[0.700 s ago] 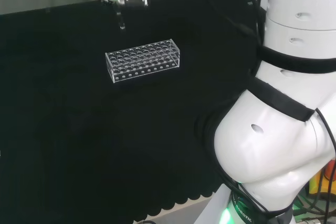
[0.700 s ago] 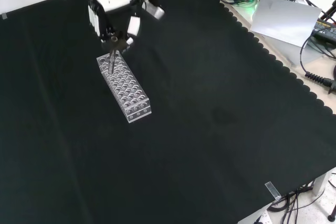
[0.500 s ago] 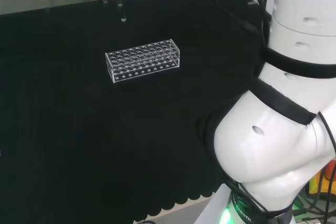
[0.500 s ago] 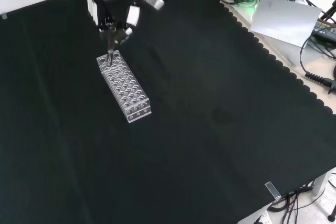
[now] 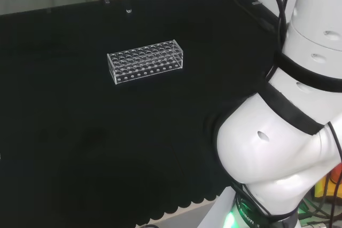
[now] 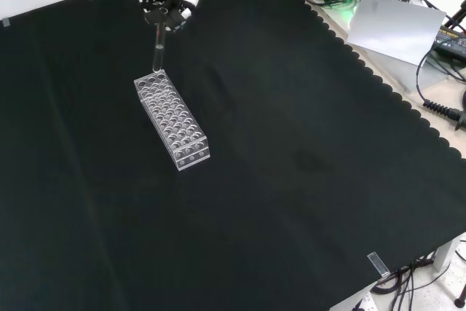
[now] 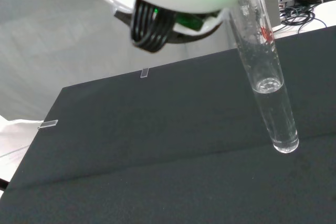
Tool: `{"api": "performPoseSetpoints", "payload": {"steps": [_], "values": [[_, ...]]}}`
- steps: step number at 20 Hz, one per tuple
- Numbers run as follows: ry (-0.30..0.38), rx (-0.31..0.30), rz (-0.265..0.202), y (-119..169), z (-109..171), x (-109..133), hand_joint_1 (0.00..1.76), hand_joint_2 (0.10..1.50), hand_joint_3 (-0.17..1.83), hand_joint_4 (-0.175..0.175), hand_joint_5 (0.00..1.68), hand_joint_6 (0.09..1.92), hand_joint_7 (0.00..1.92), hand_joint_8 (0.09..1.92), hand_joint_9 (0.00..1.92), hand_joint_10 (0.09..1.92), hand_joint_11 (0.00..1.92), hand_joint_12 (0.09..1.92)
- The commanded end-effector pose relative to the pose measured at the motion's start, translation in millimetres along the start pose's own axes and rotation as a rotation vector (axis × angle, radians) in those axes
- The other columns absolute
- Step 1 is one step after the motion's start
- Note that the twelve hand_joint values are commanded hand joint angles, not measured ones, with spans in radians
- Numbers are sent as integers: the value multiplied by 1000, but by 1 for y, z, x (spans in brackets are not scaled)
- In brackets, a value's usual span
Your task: Shake the test tube.
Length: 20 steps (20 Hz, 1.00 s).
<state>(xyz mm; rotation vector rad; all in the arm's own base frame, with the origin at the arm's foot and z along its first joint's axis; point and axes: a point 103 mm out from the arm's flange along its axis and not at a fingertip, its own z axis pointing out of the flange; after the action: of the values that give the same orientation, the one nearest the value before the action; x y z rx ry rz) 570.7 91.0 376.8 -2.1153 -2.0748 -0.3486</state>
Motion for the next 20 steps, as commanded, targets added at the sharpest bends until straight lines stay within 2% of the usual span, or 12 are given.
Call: {"api": "performPoseSetpoints", "payload": {"steps": [1, 7, 13, 16, 20], "values": [[120, 65, -50, -34, 10, 45, 1230, 620, 643, -175, 1420, 384, 1863, 371, 1773, 277, 1339, 878], [214, 109, -101, -52, 20, 88, 1230, 618, 647, -175, 1421, 384, 1862, 373, 1774, 276, 1339, 877], [254, 139, -145, -64, 24, 104, 1231, 615, 651, -175, 1422, 383, 1861, 373, 1773, 276, 1338, 876], [240, 138, -158, -67, 25, 106, 1231, 614, 653, -175, 1423, 383, 1861, 374, 1773, 275, 1338, 876], [213, 125, -115, -63, 23, 86, 1231, 613, 655, -175, 1423, 383, 1860, 375, 1774, 275, 1338, 876]]}}
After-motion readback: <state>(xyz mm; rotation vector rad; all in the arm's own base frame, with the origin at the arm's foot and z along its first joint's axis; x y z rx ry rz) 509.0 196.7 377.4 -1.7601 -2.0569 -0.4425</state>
